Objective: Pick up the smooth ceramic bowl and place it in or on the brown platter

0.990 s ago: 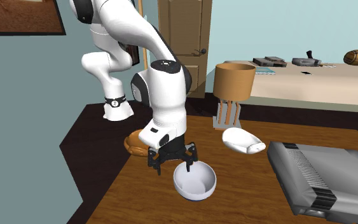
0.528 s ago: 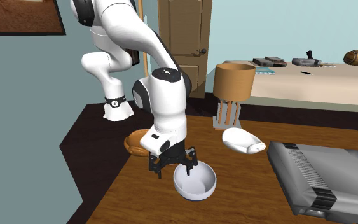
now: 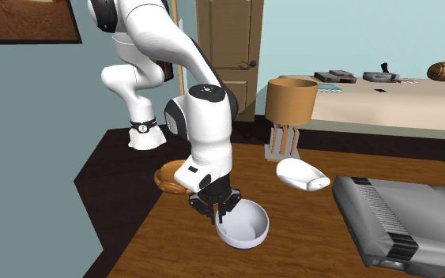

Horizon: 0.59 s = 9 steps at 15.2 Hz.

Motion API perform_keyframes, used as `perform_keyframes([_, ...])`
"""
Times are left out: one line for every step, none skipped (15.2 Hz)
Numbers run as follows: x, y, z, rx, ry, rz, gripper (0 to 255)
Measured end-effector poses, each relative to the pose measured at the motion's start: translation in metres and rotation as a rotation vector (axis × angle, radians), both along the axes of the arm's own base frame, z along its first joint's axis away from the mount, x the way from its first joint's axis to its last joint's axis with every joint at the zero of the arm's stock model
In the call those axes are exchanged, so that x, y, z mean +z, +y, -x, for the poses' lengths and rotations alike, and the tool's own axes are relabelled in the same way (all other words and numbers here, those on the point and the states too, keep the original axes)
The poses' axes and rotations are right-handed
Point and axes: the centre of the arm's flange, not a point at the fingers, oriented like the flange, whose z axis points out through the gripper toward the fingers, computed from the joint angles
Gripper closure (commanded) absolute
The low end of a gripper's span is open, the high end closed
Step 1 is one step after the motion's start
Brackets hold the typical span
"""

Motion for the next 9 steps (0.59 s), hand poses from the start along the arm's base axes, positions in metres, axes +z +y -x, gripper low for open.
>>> perform_keyframes([0.000, 0.000, 0.000, 0.000, 0.000, 0.000, 255])
perform_keyframes([0.000, 0.000, 0.000, 0.000, 0.000, 0.000, 255])
perform_keyframes([0.000, 0.000, 0.000, 0.000, 0.000, 0.000, 255])
perform_keyframes([0.000, 0.000, 0.000, 0.000, 0.000, 0.000, 255])
perform_keyframes([0.000, 0.000, 0.000, 0.000, 0.000, 0.000, 255])
perform_keyframes([0.000, 0.000, 0.000, 0.000, 0.000, 0.000, 255])
perform_keyframes([0.002, 0.000, 0.000, 0.000, 0.000, 0.000, 255])
perform_keyframes([0.006, 0.000, 0.001, 0.000, 0.000, 0.000, 255])
perform_keyframes([0.011, 0.000, 0.001, 0.000, 0.000, 0.000, 255])
